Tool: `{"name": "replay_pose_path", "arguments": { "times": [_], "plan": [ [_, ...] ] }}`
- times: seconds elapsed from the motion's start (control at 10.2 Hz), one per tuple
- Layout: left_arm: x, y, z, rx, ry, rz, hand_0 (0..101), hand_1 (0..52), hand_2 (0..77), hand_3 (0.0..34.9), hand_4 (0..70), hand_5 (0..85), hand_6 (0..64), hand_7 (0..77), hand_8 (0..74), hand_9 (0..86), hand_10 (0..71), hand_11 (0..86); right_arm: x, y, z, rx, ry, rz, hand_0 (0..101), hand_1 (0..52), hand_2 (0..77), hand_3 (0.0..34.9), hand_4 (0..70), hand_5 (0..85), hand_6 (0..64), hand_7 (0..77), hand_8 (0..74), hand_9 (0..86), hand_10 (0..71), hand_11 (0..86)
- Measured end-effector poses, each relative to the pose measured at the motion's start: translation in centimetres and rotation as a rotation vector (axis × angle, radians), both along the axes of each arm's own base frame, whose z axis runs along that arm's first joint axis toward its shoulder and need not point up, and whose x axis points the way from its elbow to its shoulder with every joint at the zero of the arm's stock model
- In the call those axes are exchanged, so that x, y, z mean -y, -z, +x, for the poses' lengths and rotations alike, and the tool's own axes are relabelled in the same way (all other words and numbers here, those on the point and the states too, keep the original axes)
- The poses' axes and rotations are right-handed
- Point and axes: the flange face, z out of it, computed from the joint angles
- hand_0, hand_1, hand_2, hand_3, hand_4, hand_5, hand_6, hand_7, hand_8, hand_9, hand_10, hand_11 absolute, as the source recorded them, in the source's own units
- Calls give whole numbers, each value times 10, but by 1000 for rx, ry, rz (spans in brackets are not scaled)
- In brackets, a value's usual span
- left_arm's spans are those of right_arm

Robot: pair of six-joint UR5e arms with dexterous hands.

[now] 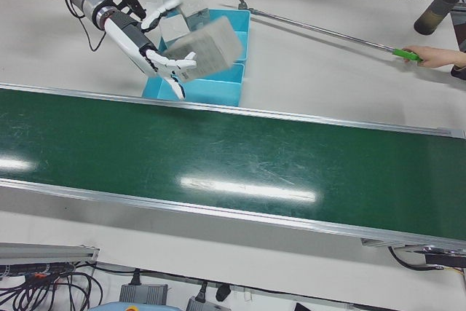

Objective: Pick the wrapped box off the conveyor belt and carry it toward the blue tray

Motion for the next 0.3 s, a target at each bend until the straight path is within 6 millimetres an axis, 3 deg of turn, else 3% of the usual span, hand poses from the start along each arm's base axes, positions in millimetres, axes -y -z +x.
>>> {"name": "replay_pose_path", "arguments": {
  "times": [0.1, 0.2, 0.3],
  "plan": [
    [0, 0, 0, 0, 0, 0, 0, 0, 5, 0, 0, 11, 5, 5, 5, 5, 5, 5, 0, 2, 1, 3, 1, 2, 477, 87, 22, 1, 125, 175, 65, 436, 0, 11, 0, 11],
    [0, 0, 0, 0, 0, 0, 0, 0, 11, 0, 0, 11, 5, 5, 5, 5, 5, 5, -1, 4, 1, 6, 1, 4, 473, 54, 16, 1, 120, 175, 65, 436, 0, 16, 0, 11],
    [0, 0, 0, 0, 0, 0, 0, 0, 11, 0, 0, 11, 5, 5, 5, 5, 5, 5, -1, 5, 3, 9, 1, 6, 475, 115, 16, 1, 125, 175, 65, 349, 0, 16, 0, 11]
  ]
}}
